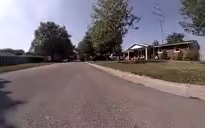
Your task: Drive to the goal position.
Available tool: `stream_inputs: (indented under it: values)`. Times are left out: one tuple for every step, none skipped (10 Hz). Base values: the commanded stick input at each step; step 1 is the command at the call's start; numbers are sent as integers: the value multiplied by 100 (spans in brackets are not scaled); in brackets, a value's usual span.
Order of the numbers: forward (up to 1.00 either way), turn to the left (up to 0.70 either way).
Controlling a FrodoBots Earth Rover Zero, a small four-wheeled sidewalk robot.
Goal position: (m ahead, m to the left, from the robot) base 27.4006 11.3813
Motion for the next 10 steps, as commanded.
stream_inputs:
  values:
    - [69,3]
    - [69,3]
    - [69,3]
    - [69,3]
    - [69,3]
    - [69,3]
    - [69,3]
    - [69,3]
    - [69,3]
    - [69,3]
